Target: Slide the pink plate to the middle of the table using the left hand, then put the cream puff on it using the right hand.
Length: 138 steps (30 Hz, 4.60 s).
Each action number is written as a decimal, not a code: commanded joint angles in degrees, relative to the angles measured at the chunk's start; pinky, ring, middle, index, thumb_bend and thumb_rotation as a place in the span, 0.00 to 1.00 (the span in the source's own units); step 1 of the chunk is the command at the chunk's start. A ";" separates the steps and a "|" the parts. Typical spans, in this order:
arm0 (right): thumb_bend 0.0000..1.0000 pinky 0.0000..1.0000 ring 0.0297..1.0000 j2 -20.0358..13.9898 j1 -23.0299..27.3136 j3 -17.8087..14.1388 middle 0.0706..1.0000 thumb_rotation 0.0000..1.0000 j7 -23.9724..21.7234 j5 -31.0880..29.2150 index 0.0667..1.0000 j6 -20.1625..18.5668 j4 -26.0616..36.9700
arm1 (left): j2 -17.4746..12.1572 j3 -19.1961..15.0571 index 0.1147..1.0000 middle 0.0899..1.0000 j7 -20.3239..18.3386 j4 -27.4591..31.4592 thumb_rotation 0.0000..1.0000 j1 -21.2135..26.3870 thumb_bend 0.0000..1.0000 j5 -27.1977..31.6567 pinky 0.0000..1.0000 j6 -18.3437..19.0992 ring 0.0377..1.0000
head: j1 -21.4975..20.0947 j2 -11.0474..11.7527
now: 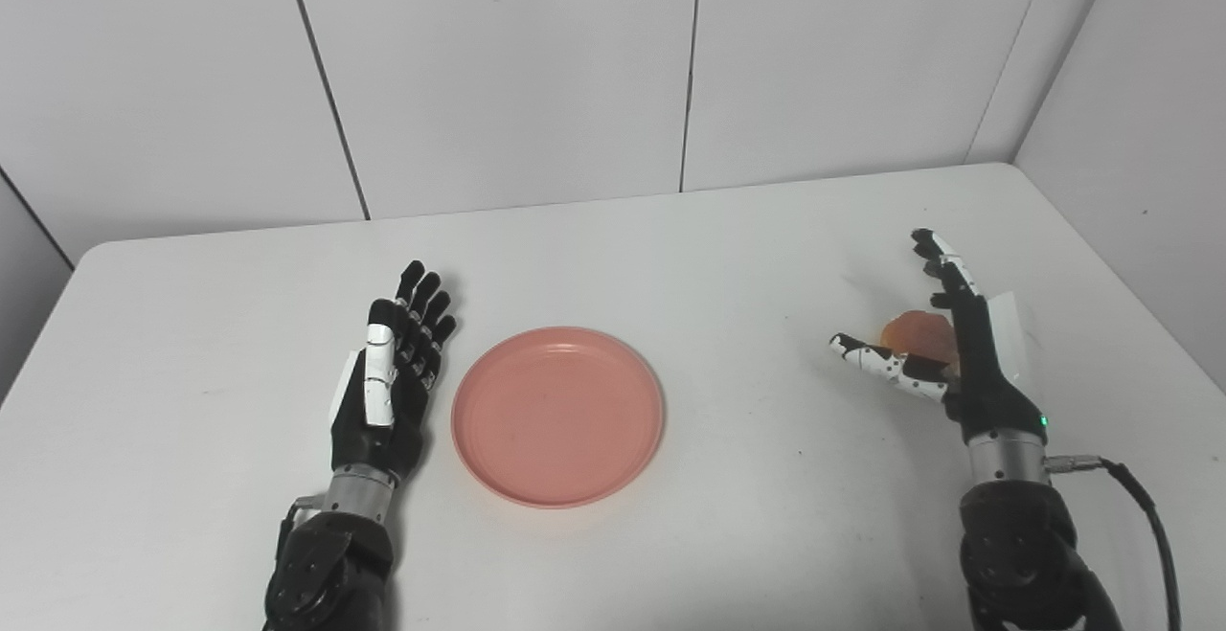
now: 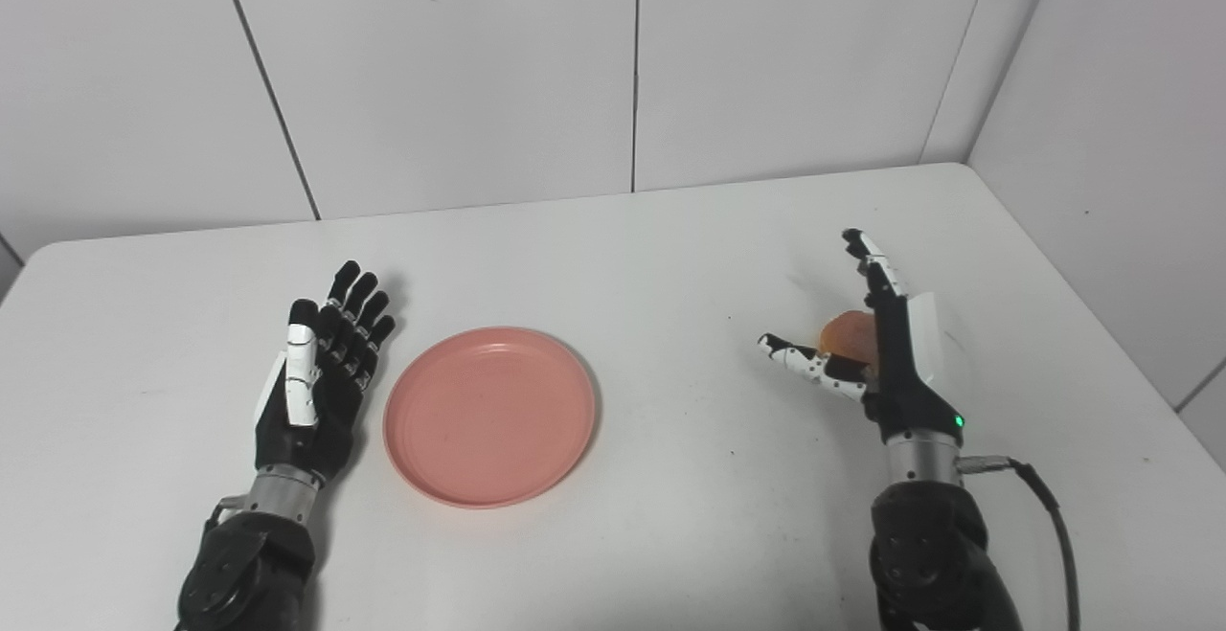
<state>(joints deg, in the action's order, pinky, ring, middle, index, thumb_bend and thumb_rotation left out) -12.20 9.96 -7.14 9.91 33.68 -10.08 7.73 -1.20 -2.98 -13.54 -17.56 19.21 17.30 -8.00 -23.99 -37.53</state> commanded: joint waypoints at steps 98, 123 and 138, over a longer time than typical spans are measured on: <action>0.52 0.34 0.40 -3.67 3.83 8.49 0.43 0.00 -6.53 -17.62 0.47 22.20 2.18 | 9.45 4.92 0.95 0.96 11.02 -2.32 1.00 -6.34 0.61 -14.56 1.00 -7.64 0.97 | 26.40 2.37; 0.52 0.19 0.23 8.96 12.83 21.08 0.43 0.00 -10.82 -4.86 0.45 16.17 -7.07 | 7.05 5.80 0.94 0.95 11.30 0.26 1.00 -7.97 0.63 -15.67 0.97 -5.60 0.96 | 21.95 2.25; 0.51 0.28 0.33 7.04 14.04 25.44 0.42 0.00 -6.47 1.76 0.50 21.28 -18.88 | 7.14 6.38 0.95 0.96 10.35 2.53 1.00 -10.55 0.63 -14.28 1.00 -5.47 0.97 | 21.90 1.17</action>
<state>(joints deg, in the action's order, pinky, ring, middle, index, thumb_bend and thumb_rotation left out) -5.01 21.79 18.20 1.76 34.98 8.57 -11.44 6.84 3.48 -2.40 -12.30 14.02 2.42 -13.45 -2.11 -36.39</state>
